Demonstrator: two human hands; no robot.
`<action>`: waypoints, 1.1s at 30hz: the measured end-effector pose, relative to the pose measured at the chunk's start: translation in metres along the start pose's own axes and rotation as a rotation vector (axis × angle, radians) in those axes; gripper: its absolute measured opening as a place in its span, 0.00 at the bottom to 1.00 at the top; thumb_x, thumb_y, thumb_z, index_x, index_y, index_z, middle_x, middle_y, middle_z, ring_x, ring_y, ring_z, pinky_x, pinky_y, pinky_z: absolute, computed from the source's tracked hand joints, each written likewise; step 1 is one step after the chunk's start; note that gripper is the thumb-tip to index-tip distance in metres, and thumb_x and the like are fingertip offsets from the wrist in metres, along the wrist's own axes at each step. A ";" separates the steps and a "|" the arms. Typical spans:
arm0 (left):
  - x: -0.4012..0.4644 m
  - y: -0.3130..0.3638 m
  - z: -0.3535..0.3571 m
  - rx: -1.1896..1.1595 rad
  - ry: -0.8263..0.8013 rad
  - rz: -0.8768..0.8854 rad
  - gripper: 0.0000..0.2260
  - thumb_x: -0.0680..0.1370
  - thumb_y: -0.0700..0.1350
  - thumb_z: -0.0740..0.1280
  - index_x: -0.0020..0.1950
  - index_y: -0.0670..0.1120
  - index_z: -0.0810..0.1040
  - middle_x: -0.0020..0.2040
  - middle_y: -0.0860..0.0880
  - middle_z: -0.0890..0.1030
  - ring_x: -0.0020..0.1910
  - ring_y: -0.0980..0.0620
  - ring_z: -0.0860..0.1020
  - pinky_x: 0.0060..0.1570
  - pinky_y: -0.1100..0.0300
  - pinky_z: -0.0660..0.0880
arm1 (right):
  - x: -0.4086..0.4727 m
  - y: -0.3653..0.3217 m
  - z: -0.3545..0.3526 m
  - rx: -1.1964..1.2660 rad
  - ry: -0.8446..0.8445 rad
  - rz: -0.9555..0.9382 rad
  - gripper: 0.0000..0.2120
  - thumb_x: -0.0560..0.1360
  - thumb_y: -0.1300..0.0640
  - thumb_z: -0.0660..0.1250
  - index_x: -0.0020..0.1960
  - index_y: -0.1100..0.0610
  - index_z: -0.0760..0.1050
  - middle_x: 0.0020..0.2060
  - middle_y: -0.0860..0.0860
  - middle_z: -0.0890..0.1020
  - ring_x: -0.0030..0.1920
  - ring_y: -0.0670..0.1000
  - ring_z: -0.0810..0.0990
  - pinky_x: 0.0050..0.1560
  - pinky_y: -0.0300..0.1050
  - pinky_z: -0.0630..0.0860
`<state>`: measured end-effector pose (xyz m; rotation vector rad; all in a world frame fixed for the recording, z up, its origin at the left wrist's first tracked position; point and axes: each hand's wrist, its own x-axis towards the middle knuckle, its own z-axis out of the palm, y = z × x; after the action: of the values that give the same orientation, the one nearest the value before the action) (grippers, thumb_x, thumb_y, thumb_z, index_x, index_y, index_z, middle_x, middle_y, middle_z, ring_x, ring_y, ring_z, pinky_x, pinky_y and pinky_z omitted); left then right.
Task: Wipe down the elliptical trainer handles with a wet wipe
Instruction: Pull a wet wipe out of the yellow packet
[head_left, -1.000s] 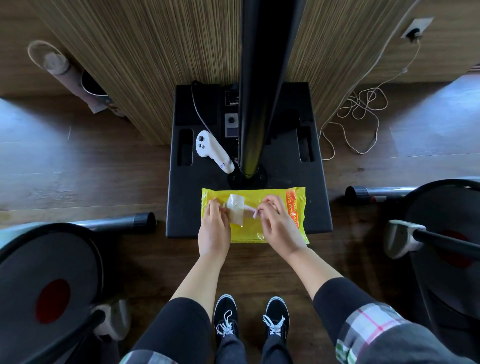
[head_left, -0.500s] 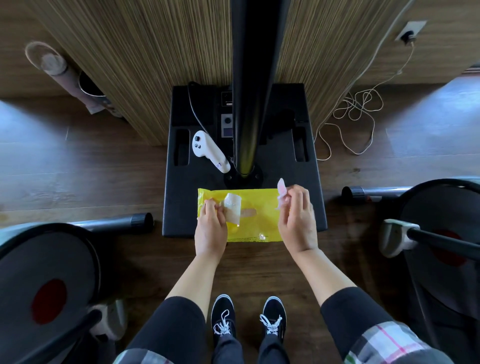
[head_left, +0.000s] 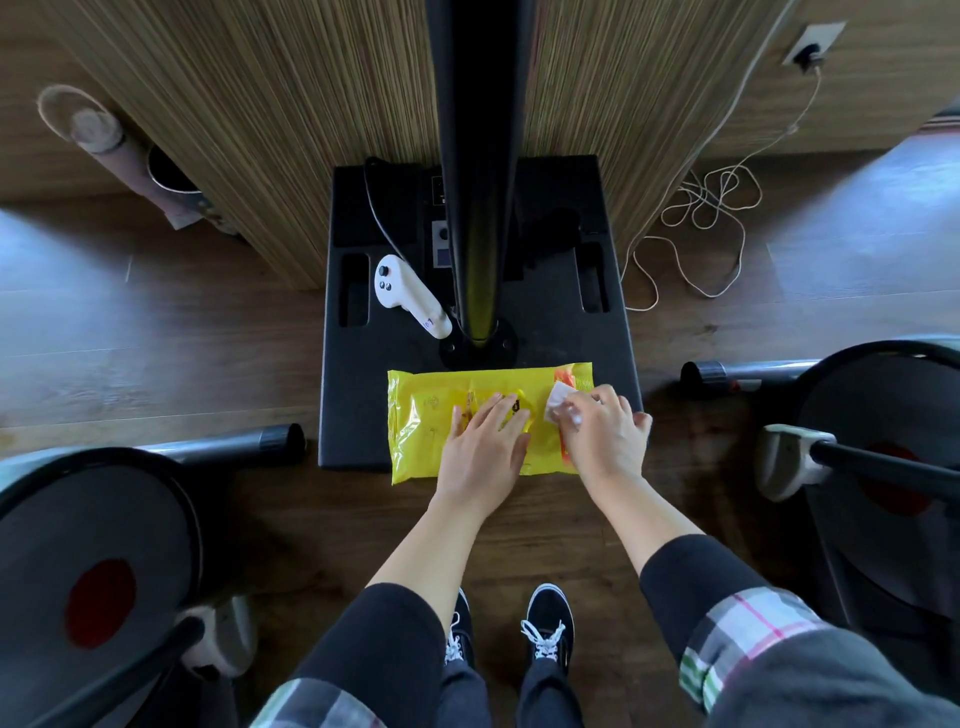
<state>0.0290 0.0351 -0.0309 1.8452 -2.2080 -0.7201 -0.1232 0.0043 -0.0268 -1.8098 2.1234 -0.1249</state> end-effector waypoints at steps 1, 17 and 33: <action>0.001 0.001 0.001 0.063 -0.066 -0.012 0.17 0.83 0.48 0.57 0.71 0.49 0.70 0.75 0.48 0.66 0.77 0.49 0.59 0.74 0.39 0.55 | 0.001 0.002 -0.001 -0.008 0.010 0.005 0.12 0.77 0.51 0.64 0.60 0.51 0.77 0.56 0.52 0.76 0.57 0.54 0.73 0.57 0.53 0.62; 0.002 0.007 0.000 0.183 -0.123 -0.066 0.20 0.83 0.52 0.52 0.75 0.56 0.64 0.77 0.50 0.61 0.78 0.50 0.55 0.75 0.42 0.49 | 0.015 0.018 0.005 0.233 -0.076 -0.164 0.10 0.74 0.60 0.69 0.56 0.59 0.81 0.49 0.53 0.80 0.52 0.56 0.74 0.49 0.52 0.73; -0.069 0.023 -0.074 -0.004 0.140 -0.512 0.20 0.81 0.49 0.59 0.74 0.48 0.67 0.74 0.51 0.68 0.75 0.50 0.63 0.75 0.45 0.53 | -0.032 -0.035 -0.063 0.179 0.089 -0.383 0.06 0.73 0.62 0.69 0.40 0.54 0.81 0.39 0.50 0.81 0.37 0.55 0.80 0.39 0.48 0.73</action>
<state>0.0554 0.0858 0.0561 2.4050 -1.6563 -0.6418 -0.1064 0.0196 0.0482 -2.1093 1.7297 -0.4807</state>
